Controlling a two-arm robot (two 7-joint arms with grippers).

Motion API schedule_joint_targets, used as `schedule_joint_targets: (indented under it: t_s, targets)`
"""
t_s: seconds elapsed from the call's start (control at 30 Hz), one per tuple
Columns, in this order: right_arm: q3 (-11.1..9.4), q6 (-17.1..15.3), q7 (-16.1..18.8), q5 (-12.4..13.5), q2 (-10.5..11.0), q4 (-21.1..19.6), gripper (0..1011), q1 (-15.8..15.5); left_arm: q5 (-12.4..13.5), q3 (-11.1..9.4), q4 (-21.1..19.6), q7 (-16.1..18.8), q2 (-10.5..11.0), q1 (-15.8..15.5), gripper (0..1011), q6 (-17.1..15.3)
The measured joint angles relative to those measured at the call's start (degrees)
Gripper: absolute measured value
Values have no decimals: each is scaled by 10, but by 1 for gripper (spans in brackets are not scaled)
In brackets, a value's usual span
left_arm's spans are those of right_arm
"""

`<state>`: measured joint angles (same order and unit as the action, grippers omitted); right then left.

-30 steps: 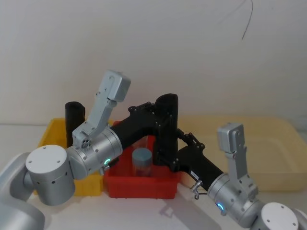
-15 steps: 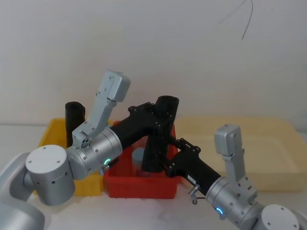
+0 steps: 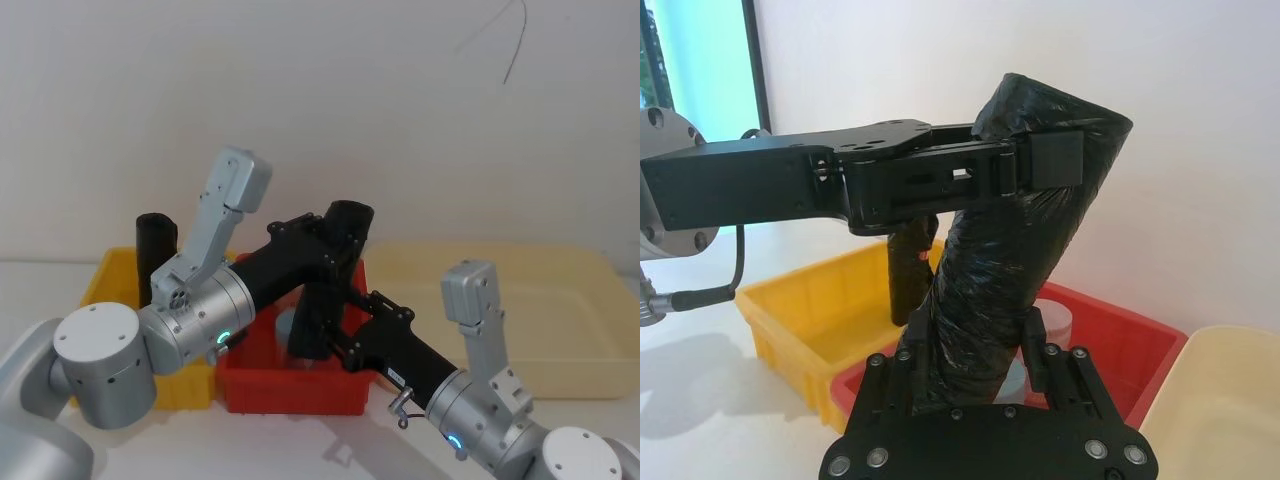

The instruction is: Pick up the garbage bag with the one hand and transfer it to the other hand.

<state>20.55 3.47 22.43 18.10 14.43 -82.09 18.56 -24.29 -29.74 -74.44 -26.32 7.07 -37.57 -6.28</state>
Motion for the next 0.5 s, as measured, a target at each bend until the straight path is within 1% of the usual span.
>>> schedule_joint_targets:
  t_s: [0.2,0.23,0.27,0.37,0.4,0.5]
  targets:
    - [1,-4,-4,1,0,-1,535,0,0,0,0,0,0,0,386,0]
    - [1,-5,-5,1,0,-1,560,0,0,0,0,0,0,0,386,0]
    - [1,-7,-6,1,0,-1,615,1,0,0,0,0,0,0,386,0]
    - [1,-9,-8,1,0,-1,668,1,0,0,0,0,0,0,386,0]
    - [1,-10,-11,1,0,-1,721,1,0,0,0,0,0,0,386,0]
    - [0,-13,-14,0,-1,-1,771,2,0,0,0,0,0,0,386,0]
